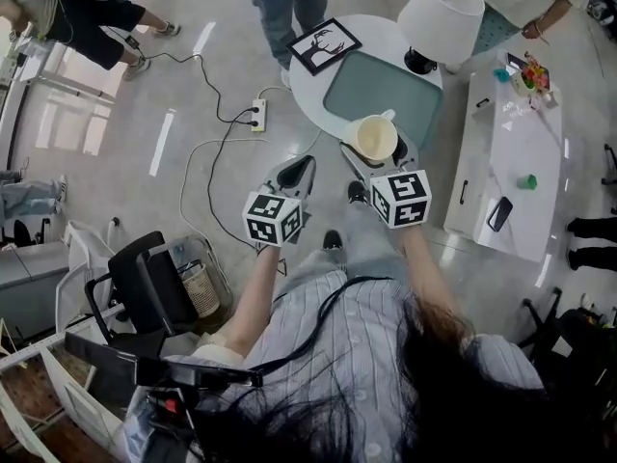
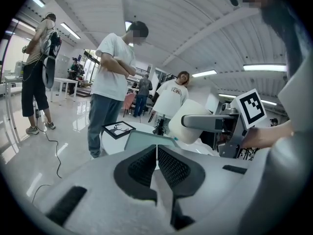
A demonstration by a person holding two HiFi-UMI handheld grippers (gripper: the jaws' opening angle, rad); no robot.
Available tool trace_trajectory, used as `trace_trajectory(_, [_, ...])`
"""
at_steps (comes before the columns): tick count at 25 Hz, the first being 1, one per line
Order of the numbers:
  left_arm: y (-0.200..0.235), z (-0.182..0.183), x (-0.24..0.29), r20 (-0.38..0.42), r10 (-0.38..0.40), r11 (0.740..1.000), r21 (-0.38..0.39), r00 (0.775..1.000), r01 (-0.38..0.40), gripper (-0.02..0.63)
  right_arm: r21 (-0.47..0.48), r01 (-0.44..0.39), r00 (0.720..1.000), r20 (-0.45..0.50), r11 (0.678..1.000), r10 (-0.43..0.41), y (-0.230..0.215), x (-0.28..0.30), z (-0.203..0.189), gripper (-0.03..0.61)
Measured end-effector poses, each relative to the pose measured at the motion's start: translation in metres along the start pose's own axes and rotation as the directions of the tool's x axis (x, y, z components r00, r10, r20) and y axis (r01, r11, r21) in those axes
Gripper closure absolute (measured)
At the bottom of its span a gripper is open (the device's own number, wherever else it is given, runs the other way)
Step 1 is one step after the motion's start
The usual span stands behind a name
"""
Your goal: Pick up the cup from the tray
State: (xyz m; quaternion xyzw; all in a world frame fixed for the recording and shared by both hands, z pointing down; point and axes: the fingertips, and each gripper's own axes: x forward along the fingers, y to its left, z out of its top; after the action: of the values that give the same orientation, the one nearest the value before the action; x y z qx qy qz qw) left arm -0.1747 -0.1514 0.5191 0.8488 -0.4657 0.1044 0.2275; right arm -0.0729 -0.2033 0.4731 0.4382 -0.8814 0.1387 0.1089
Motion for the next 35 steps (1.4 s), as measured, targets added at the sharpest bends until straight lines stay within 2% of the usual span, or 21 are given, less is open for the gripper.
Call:
trace_trajectory(12, [-0.045,-0.027,-0.04,0.0,-0.079,0.997,0.005,0.997,0.079,0.598,-0.009,0.038,0.999,0.032,0.999,-0.038,0.04,-0.061,0.0,0.17])
trace_trajectory(22, [-0.083,-0.038,-0.044,0.02,-0.116,0.993,-0.023,0.993,0.117,0.598,-0.002,0.04,0.999,0.004,0.999,-0.04,0.049,-0.1,-0.019,0.17])
trace_trajectory(35, [-0.164,-0.062,-0.081,0.059,-0.049,0.999,-0.004,0.997,0.049,0.598,-0.004,-0.029,1.0,-0.006,1.0,0.029,0.061,-0.192,-0.052,0.17])
